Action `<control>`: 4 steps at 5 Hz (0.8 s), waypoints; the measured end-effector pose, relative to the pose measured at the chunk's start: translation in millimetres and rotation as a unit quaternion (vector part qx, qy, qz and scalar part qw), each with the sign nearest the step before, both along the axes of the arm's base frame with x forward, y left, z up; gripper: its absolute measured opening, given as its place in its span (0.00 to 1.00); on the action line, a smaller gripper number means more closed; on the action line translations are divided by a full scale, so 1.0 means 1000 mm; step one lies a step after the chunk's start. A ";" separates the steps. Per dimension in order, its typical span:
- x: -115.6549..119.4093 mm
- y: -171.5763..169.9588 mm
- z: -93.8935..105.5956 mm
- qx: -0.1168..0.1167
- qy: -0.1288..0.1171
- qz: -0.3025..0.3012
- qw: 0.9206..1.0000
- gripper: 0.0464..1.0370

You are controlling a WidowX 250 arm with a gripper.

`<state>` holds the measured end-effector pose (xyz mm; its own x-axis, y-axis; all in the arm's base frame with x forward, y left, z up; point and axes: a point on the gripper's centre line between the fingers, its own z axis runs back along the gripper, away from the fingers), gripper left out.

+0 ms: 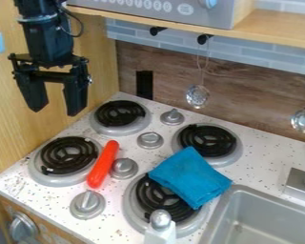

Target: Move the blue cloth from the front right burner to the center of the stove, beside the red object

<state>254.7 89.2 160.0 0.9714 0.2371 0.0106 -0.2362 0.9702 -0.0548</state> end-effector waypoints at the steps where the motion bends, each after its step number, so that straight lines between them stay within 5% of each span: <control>1: 0.000 -0.001 -0.007 -0.004 0.009 0.002 1.000 0.96; 3: 0.032 -0.010 -0.039 -0.026 -0.065 0.031 0.997 0.96; 4: 0.049 -0.035 -0.050 -0.045 -0.098 -0.022 0.994 0.96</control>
<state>303.5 53.9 110.3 0.9624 0.2020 0.1816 -0.1689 0.9686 -0.1824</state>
